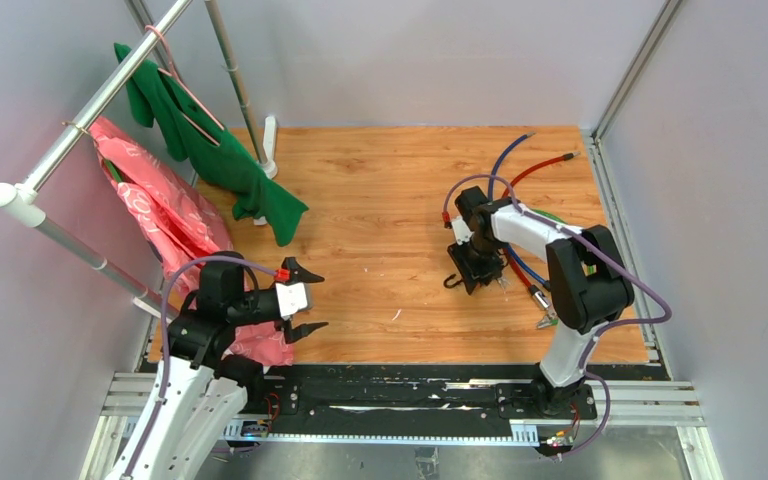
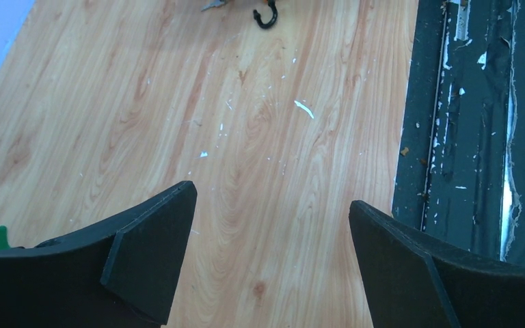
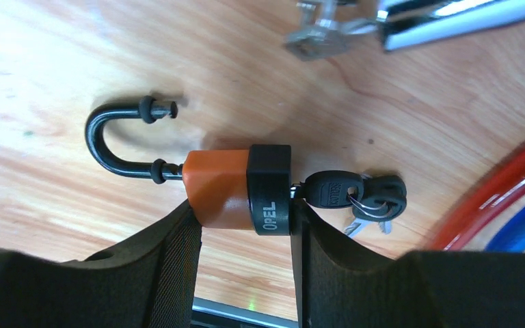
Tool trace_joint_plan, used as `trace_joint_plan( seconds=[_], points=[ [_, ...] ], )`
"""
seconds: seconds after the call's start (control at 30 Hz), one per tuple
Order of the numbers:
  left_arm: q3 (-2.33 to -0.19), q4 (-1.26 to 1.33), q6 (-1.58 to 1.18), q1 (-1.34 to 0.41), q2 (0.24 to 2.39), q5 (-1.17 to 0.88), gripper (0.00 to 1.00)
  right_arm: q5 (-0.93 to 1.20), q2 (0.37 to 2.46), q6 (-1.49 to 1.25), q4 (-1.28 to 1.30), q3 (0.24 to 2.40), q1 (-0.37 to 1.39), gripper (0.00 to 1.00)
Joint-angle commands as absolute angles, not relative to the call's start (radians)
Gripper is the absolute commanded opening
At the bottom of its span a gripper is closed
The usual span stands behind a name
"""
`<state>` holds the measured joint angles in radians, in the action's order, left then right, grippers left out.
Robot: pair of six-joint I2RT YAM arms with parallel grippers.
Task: Lock with the key
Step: Pick up the lock from the center of the board.
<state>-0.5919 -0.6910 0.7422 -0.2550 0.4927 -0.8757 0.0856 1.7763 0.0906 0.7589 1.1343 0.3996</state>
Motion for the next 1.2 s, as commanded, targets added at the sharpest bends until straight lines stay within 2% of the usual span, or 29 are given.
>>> trace_joint_plan(
  seconds=[0.0, 0.4, 0.6, 0.73, 0.93, 1.03, 1.17],
  points=[
    [-0.652, -0.695, 0.771, -0.261, 0.488, -0.910, 0.93, 0.216, 1.693, 0.098, 0.762, 1.143, 0.438, 0.00],
    [-0.769, -0.693, 0.934, -0.271, 0.564, -0.837, 0.85, 0.437, 1.627, -0.025, 0.762, 1.310, 0.602, 0.00],
    [-0.831, -0.691, 1.047, -0.450, 0.628, -0.612, 0.83, 0.515, 1.611, -0.061, 0.750, 1.414, 0.679, 0.00],
    [-0.805, -0.691, 1.244, -0.591, 0.618, -0.528, 0.87, 0.579, 1.594, -0.078, 0.730, 1.451, 0.724, 0.00],
    [-0.843, -0.690, 1.416, -0.635, 0.676, -0.601, 0.92, 0.660, 1.565, -0.082, 0.697, 1.476, 0.810, 0.00],
    [-0.885, -0.690, 1.383, -0.661, 0.736, -0.606, 0.91, 0.650, 1.556, -0.055, 0.696, 1.490, 0.853, 0.00],
    [-0.908, -0.691, 1.116, -0.681, 0.761, -0.635, 0.83, 0.587, 1.533, -0.049, 0.690, 1.489, 0.867, 0.00]
  ],
)
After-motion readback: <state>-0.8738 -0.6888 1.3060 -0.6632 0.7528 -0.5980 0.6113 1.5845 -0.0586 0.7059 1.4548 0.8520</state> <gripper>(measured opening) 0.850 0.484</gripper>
